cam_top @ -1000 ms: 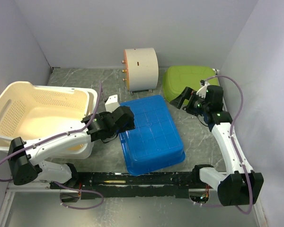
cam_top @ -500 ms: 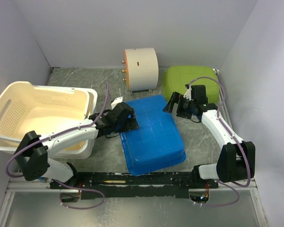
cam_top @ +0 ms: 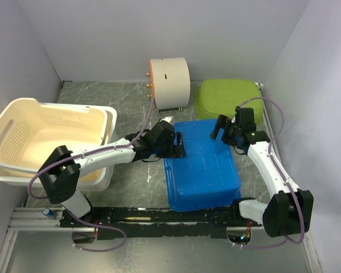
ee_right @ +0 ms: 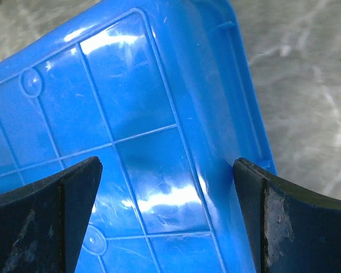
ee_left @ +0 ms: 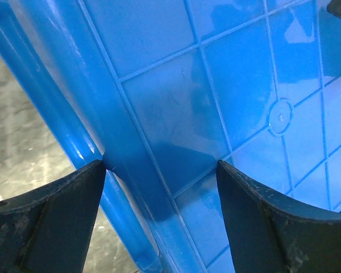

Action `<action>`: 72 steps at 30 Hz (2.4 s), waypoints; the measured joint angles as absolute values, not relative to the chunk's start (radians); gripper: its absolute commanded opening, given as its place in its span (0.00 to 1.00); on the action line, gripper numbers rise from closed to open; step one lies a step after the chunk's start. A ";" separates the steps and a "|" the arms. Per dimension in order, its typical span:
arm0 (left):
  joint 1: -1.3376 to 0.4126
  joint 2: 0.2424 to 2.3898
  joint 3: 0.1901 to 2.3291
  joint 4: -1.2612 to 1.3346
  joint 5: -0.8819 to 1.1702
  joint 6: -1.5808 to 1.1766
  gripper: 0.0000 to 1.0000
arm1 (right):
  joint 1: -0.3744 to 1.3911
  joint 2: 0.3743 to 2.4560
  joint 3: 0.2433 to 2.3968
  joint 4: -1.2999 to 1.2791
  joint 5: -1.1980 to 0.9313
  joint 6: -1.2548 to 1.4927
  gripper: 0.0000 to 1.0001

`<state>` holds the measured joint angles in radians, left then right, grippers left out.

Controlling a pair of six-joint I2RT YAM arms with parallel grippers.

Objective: Turn the large container upside down

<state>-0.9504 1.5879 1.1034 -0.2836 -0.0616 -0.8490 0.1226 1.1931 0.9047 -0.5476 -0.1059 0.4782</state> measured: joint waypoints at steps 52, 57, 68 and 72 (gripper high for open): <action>-1.105 2.177 1.682 -0.083 0.359 -0.778 0.88 | 0.135 1.015 1.293 -0.844 0.226 0.593 1.00; -1.109 2.232 1.750 -0.065 0.377 -0.779 0.89 | 0.135 1.005 1.299 -0.844 0.236 0.591 1.00; -1.123 2.075 1.600 -0.074 0.309 -0.701 1.00 | 0.135 0.998 1.299 -0.844 0.274 0.569 1.00; -1.127 1.874 1.464 -0.099 0.258 -0.680 1.00 | 0.135 1.002 1.299 -0.830 0.244 0.536 1.00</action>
